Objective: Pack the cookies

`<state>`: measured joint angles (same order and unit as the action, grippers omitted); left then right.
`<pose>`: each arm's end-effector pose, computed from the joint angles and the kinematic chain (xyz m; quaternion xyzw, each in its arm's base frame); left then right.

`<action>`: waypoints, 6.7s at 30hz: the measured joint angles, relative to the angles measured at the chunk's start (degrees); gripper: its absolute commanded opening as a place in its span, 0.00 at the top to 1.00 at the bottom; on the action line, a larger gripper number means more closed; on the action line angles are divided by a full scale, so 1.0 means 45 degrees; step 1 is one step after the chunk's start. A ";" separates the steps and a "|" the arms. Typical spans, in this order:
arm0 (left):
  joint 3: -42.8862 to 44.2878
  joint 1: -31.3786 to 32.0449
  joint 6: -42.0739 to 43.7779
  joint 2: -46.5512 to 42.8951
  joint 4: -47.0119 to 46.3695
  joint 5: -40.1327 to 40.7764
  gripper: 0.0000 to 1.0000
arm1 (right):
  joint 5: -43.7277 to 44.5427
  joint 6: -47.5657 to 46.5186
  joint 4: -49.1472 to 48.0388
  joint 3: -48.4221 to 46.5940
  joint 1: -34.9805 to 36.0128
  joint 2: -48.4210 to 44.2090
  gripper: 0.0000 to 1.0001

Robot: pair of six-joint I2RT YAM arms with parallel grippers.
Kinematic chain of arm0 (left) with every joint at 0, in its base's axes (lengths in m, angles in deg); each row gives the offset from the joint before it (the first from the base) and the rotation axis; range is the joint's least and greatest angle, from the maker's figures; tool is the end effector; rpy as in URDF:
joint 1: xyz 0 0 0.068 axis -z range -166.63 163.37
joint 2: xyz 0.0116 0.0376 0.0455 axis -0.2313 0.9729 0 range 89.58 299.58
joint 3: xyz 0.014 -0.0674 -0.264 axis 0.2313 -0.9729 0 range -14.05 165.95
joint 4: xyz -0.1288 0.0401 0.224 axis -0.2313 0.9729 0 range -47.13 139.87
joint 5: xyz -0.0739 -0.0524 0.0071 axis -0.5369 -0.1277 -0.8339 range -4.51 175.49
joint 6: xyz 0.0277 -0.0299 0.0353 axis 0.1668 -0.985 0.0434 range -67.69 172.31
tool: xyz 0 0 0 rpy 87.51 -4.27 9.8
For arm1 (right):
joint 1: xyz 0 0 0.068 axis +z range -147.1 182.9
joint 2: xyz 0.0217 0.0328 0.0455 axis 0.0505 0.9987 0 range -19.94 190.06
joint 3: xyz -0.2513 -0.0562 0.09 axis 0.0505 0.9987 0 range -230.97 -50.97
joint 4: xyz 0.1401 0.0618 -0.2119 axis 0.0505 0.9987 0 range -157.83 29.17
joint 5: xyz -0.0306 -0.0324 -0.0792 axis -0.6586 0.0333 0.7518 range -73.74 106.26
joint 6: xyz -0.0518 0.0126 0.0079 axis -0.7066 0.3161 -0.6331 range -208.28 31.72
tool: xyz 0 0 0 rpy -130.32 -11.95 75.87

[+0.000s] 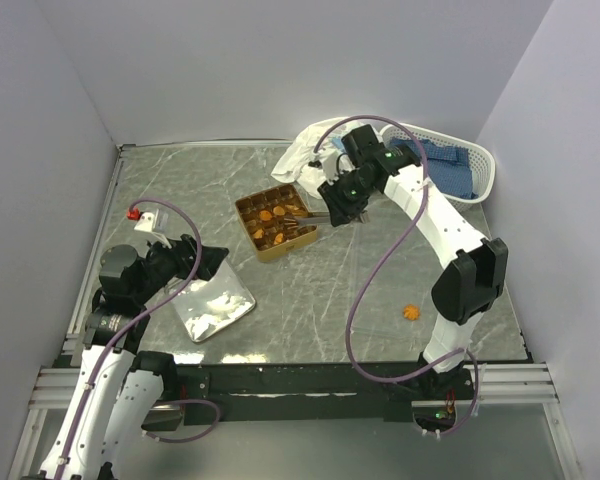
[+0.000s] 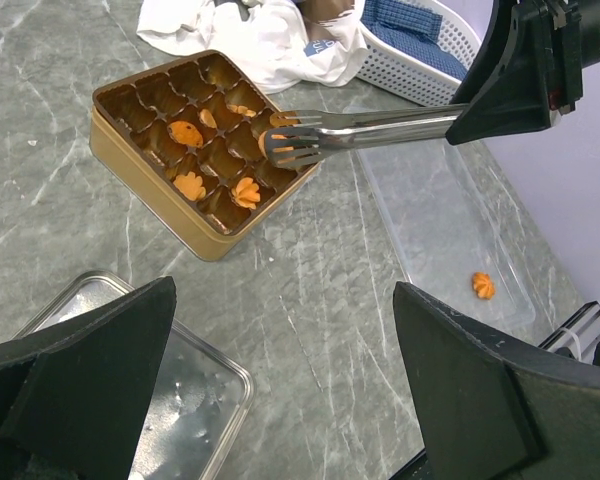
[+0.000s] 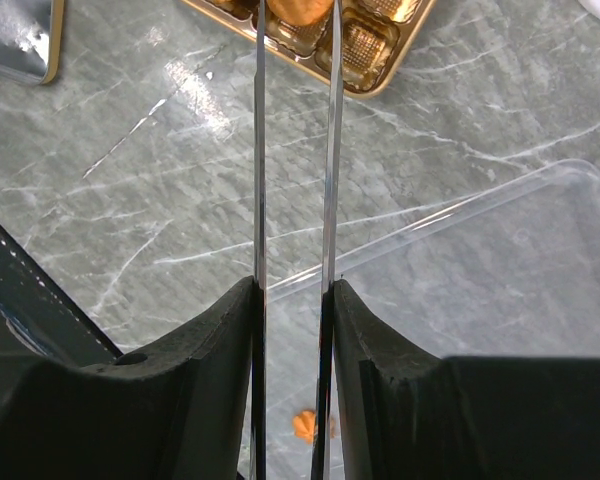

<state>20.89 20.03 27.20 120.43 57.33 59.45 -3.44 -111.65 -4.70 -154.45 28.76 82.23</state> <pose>0.1350 -0.0315 0.3071 0.0225 0.7618 -0.3372 0.5527 0.3277 0.1721 0.3424 -0.4359 0.8514 0.1711 0.2362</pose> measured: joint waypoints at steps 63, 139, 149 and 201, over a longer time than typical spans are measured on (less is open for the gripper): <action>0.0000 0.0000 0.0000 -0.0408 0.0000 -0.0058 0.03 | 0.1311 -0.2497 0.2603 0.8709 -0.5547 -1.0200 0.52; -0.2419 1.0462 -0.6980 0.6377 -1.1764 0.6139 0.04 | -1.0166 0.8165 -1.1356 1.2546 -0.6363 -1.0564 0.56; -0.0665 1.0482 -0.7218 1.0006 -1.6446 0.7106 0.03 | -1.1516 1.6976 -2.0157 1.4926 -0.5440 -1.0112 0.56; 0.9636 1.2269 -0.3997 1.8054 -0.0291 0.7247 0.51 | -0.6640 0.1724 -0.2973 0.8597 -1.1390 -1.0433 0.58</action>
<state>64.25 75.24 9.22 201.67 56.02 92.06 -33.32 -103.90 -18.08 -115.77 -22.49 35.28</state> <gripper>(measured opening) 0.517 0.427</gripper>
